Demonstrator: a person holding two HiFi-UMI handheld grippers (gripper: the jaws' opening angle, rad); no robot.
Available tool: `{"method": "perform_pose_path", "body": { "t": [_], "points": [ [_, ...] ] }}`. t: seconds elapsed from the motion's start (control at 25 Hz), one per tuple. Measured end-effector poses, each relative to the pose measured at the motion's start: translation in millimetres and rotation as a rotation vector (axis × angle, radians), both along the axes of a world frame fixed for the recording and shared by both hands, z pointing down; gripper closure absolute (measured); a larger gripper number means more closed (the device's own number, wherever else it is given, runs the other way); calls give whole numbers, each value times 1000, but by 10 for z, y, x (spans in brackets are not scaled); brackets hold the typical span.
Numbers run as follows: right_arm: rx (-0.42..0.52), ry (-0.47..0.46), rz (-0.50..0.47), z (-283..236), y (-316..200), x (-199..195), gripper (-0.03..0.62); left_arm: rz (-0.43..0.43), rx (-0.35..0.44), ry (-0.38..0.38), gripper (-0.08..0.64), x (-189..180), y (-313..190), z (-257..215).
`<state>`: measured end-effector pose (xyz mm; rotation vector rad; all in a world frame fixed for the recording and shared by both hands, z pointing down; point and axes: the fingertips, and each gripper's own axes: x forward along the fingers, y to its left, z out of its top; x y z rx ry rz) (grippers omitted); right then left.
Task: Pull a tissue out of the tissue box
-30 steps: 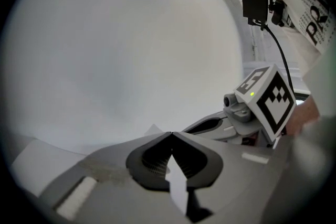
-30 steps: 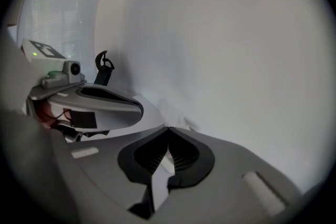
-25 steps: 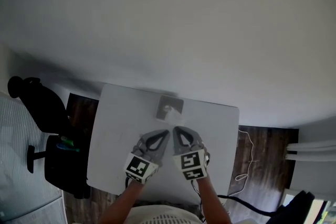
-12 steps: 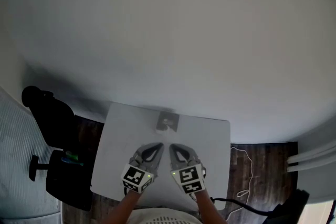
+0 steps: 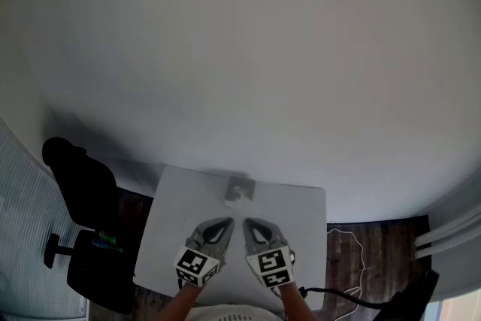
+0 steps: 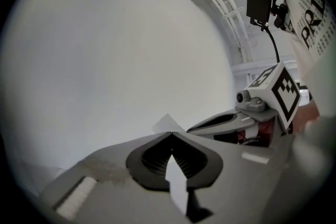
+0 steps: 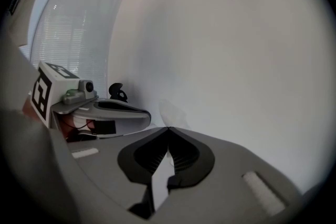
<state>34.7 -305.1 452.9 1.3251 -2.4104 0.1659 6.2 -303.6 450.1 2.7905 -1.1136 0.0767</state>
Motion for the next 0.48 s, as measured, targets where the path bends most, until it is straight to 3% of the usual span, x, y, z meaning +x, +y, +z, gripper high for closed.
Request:
{"method": "perform_pose_path", "body": {
  "t": [0.48],
  "points": [
    [-6, 15, 5, 3, 101, 13, 583, 11, -4, -2, 569, 48, 91, -3]
  ]
}}
